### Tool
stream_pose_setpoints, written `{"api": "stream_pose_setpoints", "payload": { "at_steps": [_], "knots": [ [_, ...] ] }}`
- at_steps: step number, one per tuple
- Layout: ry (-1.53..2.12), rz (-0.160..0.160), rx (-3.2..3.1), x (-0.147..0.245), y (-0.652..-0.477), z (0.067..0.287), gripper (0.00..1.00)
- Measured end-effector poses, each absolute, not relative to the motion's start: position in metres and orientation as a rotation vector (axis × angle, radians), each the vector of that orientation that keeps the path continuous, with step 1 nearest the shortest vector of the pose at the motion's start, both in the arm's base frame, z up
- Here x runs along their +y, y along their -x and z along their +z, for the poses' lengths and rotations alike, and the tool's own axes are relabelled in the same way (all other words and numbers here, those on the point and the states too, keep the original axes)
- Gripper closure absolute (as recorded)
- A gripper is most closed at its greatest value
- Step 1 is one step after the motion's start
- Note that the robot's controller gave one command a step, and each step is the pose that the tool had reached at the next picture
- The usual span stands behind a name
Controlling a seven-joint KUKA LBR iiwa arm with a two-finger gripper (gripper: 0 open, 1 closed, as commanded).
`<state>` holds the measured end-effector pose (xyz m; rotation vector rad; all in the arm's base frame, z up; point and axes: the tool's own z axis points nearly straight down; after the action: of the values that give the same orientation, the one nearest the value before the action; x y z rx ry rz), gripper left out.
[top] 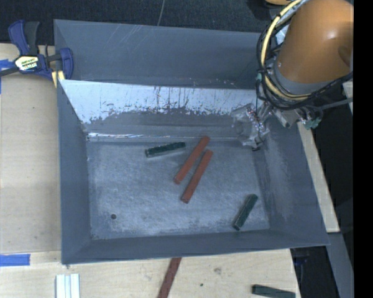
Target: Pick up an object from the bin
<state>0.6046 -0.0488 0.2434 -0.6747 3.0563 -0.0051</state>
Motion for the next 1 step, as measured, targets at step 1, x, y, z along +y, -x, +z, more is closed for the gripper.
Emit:
{"api": "stream_pose_setpoints", "payload": {
  "at_steps": [1],
  "knots": [
    [0.676,-0.001,3.063,-0.0485,-0.6030,0.2397,1.00]
  ]
}}
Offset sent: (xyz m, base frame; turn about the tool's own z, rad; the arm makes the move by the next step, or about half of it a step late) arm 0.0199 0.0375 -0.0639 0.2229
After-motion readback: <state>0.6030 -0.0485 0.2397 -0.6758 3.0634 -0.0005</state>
